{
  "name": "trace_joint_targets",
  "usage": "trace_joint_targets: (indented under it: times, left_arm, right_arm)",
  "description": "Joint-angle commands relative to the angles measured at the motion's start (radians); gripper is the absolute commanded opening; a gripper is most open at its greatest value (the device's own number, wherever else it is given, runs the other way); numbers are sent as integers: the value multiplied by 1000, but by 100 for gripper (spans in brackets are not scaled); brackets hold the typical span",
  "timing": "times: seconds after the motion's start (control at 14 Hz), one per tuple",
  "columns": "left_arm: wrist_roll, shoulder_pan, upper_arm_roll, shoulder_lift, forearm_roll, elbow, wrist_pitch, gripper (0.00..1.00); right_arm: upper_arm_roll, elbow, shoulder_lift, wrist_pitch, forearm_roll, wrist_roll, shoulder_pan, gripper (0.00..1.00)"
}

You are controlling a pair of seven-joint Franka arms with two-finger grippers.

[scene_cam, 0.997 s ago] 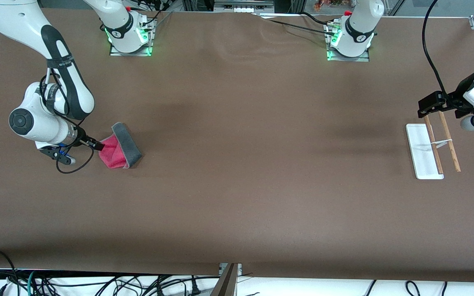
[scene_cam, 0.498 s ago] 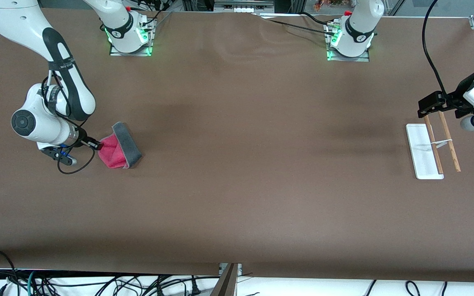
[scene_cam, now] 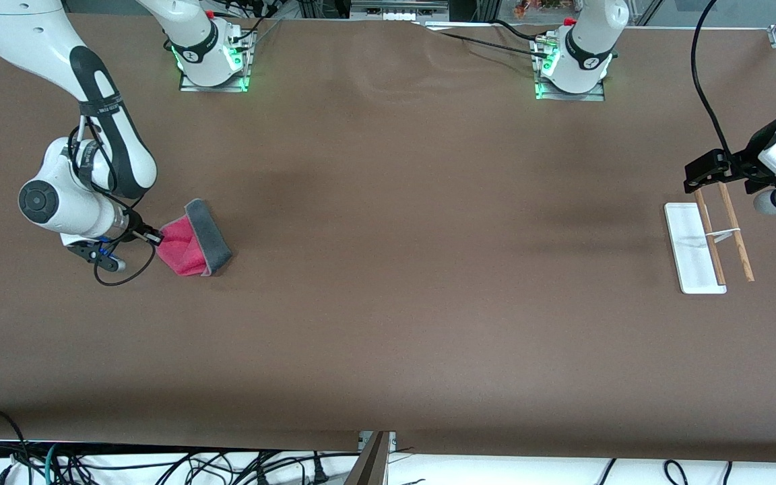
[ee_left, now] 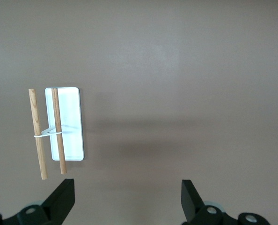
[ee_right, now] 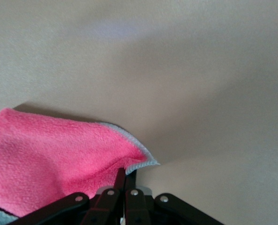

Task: Pass towel and hang on rack
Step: 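Close the right gripper on the pink towel's corner, then lift the towel with the right gripper while the left gripper approaches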

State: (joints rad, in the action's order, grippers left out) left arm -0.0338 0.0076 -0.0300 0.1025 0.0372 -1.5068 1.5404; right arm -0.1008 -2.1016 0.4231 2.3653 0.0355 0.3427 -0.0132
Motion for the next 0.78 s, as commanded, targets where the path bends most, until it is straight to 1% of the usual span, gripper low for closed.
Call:
trace_joint_targets:
  times: [0.0, 0.21, 0.43, 0.64, 0.71]
  left_arm:
    - [-5, 3, -4, 17, 7, 34, -19, 100]
    - [-5, 3, -5, 17, 6, 34, -19, 100]
    - [-5, 3, -4, 17, 6, 34, -19, 100]
    - [-5, 5, -4, 17, 4, 34, -19, 100]
    - [-5, 5, -4, 17, 4, 34, -19, 100]
  right_arm:
    - [7, 47, -12, -62, 12, -24, 7, 0]
    - [18, 158, -37, -239, 12, -5, 2, 0]
    - [81, 283, -79, -386, 14, 21, -5, 0]
    - [162, 504, -76, -588, 12, 96, -16, 0]
    - [170, 581, -69, -650, 12, 119, -42, 0]
